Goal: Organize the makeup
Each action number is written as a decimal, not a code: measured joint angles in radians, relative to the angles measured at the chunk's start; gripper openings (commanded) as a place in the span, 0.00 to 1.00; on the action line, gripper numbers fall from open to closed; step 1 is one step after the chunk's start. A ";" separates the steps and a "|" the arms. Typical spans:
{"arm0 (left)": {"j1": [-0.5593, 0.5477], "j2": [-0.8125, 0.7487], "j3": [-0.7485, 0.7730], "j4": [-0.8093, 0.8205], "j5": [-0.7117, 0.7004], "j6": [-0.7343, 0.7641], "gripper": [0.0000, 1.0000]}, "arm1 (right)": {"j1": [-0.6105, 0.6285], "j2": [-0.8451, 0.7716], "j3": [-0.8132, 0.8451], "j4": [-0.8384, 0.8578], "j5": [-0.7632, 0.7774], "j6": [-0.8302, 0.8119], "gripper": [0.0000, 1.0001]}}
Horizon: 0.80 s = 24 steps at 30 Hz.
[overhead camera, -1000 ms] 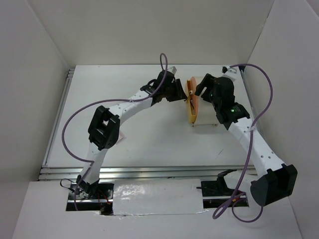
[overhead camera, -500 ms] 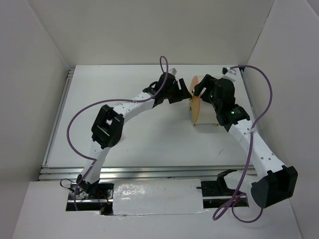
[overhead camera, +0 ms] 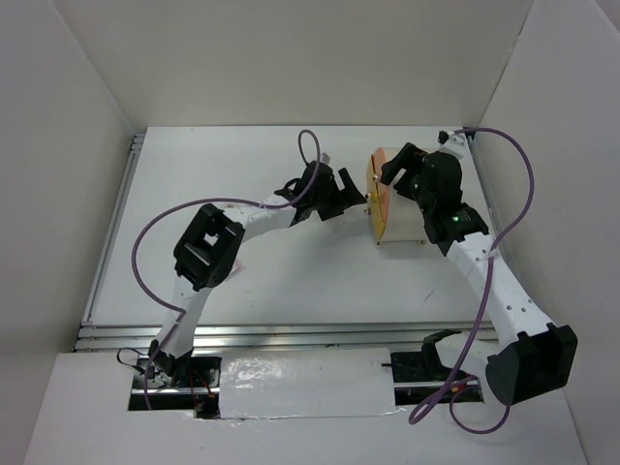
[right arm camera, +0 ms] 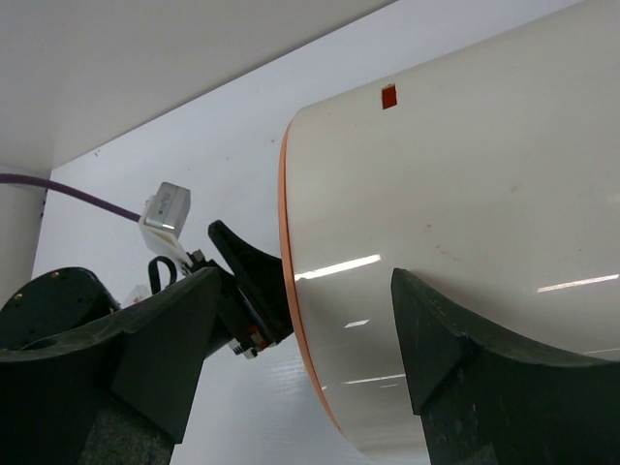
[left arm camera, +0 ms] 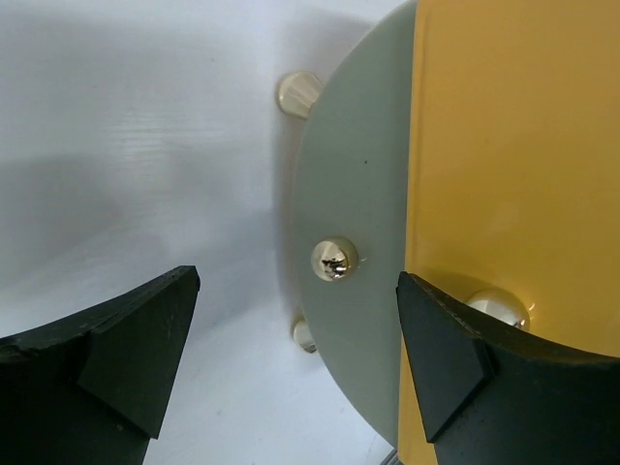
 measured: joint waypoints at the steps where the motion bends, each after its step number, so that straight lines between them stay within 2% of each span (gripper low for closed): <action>1: 0.000 0.010 -0.004 0.024 0.014 -0.008 0.96 | -0.002 0.000 -0.001 0.001 -0.002 0.000 0.80; 7: 0.002 0.038 -0.001 0.114 0.086 -0.012 0.97 | -0.006 0.000 -0.006 0.015 -0.014 0.000 0.80; 16: 0.018 0.126 0.113 0.137 0.144 -0.017 0.98 | -0.009 0.003 -0.014 0.029 -0.027 -0.001 0.80; 24: 0.015 0.093 -0.006 0.119 0.074 -0.067 0.97 | -0.010 0.006 -0.017 0.037 -0.034 0.000 0.80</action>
